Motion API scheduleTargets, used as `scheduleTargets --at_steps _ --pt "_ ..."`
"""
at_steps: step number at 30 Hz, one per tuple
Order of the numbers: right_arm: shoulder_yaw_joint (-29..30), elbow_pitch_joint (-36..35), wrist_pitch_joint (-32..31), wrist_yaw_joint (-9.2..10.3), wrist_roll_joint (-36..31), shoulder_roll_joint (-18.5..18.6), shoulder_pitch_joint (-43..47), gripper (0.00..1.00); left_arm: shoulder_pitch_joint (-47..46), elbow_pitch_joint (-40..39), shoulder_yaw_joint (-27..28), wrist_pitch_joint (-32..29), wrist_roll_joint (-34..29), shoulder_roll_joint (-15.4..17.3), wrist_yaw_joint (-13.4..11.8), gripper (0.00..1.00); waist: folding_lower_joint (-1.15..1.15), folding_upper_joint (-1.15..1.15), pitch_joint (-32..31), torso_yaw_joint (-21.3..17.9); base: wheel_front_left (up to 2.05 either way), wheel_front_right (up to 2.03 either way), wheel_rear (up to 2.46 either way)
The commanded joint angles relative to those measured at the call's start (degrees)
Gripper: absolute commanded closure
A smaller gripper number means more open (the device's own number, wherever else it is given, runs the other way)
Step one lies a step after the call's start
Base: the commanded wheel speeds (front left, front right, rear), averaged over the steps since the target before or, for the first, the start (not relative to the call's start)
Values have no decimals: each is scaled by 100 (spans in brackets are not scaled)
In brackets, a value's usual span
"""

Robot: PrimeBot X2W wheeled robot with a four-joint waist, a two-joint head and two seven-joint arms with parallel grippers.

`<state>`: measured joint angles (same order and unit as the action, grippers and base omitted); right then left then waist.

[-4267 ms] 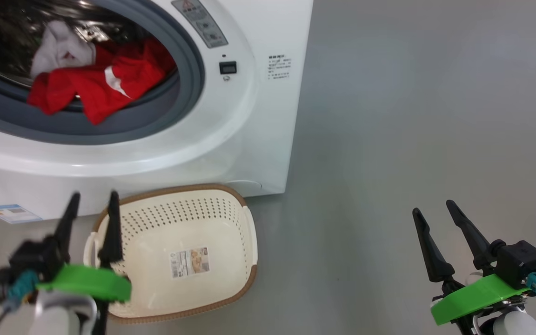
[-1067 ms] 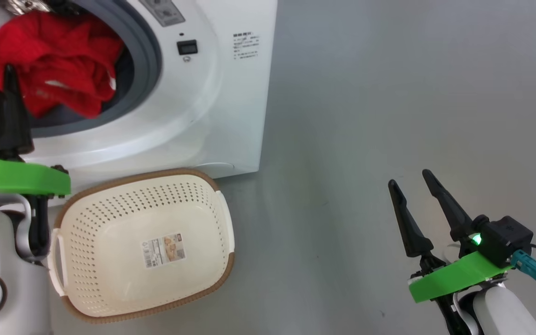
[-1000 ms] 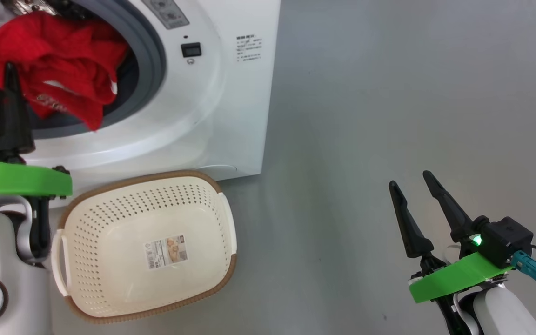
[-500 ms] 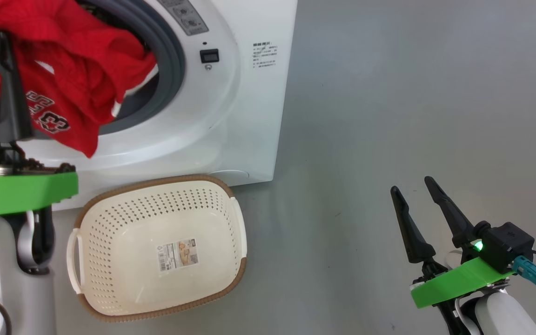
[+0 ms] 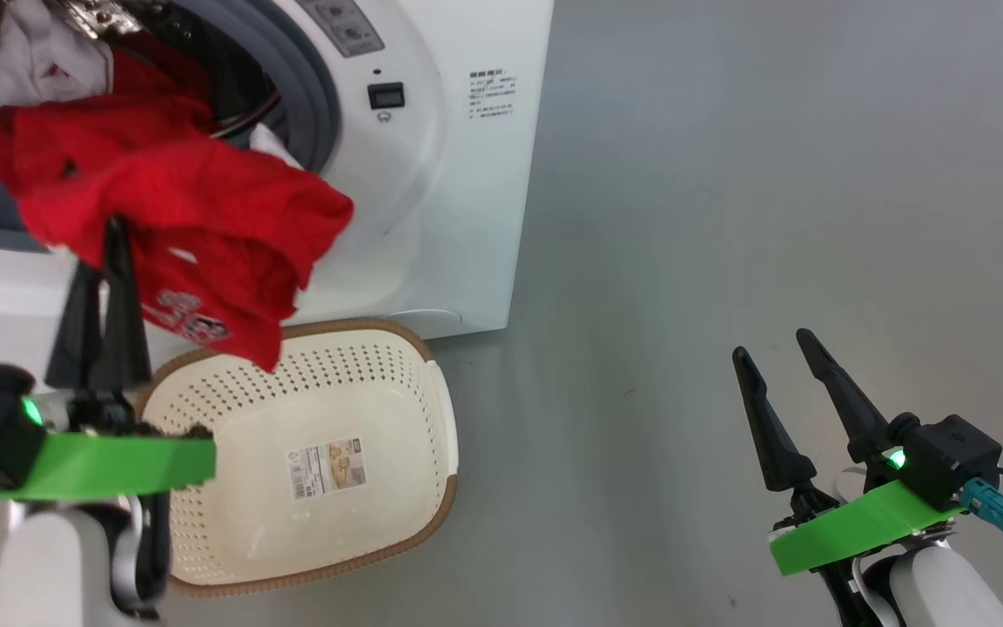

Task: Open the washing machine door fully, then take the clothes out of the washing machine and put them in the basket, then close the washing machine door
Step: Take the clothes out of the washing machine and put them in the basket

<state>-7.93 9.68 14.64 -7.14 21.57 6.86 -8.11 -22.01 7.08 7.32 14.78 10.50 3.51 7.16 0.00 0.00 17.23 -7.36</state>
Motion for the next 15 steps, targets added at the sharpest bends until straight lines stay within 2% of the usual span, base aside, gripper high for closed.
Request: scheduleTargets --at_steps 1,8,15 --pt "-78 -151 36 -35 12 33 -46 0 152 -40 179 22 -13 71 33 100 0 0 62 -3 0 0 0" --pt "-80 -178 36 -35 10 26 -120 0 511 387 56 22 -36 -43 26 100 0 0 256 12 0 0 0" --pt "-124 -212 36 -35 16 8 -273 0 437 1186 -39 22 7 -61 2 100 0 0 552 -21 0 0 0"
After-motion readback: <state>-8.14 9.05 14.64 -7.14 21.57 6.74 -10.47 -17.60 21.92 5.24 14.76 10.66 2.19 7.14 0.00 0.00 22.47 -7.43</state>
